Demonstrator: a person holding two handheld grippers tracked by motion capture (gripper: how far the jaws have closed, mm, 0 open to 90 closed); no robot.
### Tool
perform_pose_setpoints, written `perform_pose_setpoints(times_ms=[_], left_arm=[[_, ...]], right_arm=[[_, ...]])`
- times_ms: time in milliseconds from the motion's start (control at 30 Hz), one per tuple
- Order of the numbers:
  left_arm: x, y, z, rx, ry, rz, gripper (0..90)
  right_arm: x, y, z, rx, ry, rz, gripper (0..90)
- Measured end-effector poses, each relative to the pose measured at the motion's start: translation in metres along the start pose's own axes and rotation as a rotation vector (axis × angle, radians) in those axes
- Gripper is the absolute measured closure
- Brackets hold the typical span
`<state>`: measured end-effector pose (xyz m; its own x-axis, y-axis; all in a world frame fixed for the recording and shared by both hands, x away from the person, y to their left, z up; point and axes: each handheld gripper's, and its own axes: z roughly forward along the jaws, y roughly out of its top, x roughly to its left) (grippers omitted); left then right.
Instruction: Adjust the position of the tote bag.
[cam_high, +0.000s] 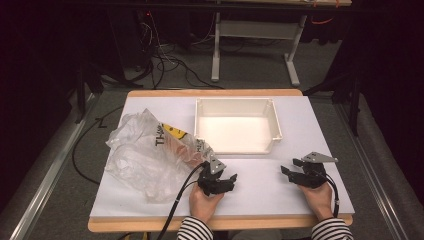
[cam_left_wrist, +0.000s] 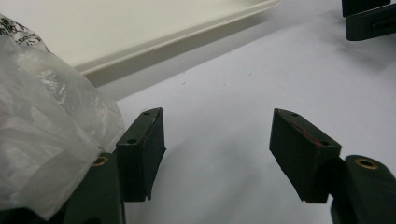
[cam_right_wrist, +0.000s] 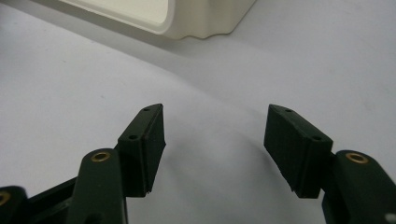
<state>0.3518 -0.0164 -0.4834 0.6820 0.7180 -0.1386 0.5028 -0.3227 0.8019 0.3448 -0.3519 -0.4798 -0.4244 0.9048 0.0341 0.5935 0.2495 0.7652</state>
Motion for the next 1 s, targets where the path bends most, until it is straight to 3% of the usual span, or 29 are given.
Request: perform_pose_setpoints(times_ms=[1000], left_arm=[[0.0011, -0.0002, 0.0002, -0.001, -0.007, -0.009, 35.5]], right_arm=[[-0.0019, 0.0003, 0.0010, 0.010, -0.008, 0.022, 37.8]])
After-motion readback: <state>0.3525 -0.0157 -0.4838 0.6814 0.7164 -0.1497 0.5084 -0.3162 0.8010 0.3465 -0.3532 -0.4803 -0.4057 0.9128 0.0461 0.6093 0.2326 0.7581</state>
